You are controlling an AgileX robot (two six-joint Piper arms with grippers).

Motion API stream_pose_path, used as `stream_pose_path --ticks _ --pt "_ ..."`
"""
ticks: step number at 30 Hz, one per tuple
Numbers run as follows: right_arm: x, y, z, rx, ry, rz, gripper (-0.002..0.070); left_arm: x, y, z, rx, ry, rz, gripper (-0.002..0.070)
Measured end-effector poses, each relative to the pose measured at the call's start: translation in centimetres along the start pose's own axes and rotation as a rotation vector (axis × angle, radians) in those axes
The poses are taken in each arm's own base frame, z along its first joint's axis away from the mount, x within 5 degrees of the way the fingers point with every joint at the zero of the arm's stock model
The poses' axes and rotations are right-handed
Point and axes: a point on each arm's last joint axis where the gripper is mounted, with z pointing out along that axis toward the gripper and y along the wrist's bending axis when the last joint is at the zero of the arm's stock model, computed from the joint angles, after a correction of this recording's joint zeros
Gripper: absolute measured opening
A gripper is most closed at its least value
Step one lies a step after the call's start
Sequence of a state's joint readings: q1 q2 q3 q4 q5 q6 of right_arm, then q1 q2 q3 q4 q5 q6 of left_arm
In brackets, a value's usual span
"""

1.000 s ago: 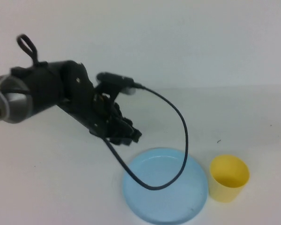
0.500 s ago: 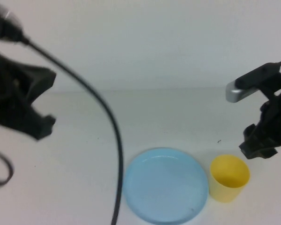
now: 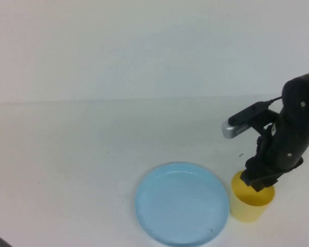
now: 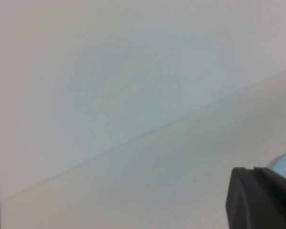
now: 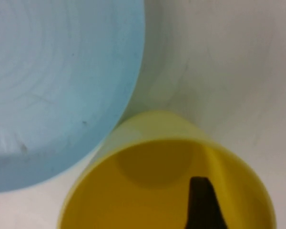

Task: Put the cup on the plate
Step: Pick up the cup from the table, then place the cup on the plate

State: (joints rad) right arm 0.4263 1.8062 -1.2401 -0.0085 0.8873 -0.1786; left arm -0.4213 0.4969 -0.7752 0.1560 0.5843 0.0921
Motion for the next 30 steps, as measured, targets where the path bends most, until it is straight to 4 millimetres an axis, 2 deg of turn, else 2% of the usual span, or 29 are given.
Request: stream_pose_path --ticks 4,6,10,12,19,22,26,30 --pt "-0.3 -0.1 1.8 -0.001 0.026 0.000 0.0344 0.3 0.2 0.3 -0.021 0.040 0.036 0.0001" --pt "-0.4 -0.1 2.5 -0.003 0.037 0.000 0.0282 0.5 0.4 0.5 -0.045 0.068 0.075 0.0001" --pt "-0.4 -0.1 2.7 -0.003 0.055 -0.003 0.0085 2.0 0.6 1.1 -0.095 0.131 0.097 0.0001" --pt "-0.4 -0.2 2.4 0.000 0.068 -0.005 0.0043 3.2 0.6 1.7 -0.115 0.168 0.100 0.0001" --pt "-0.5 -0.3 0.9 0.006 0.113 -0.010 0.0033 7.2 0.0 3.3 -0.155 0.262 0.073 0.0001" --pt "-0.5 -0.3 -0.7 0.012 0.081 0.000 0.0033 7.5 0.1 3.4 -0.168 0.255 0.075 0.0001" --pt "-1.3 0.2 -4.3 -0.003 -0.039 0.012 0.0032 7.3 0.1 3.4 -0.179 0.238 0.062 0.0001" --pt "-2.9 2.7 -7.1 -0.059 -0.152 -0.018 0.0032 7.2 0.1 3.5 -0.176 0.222 0.063 0.0001"
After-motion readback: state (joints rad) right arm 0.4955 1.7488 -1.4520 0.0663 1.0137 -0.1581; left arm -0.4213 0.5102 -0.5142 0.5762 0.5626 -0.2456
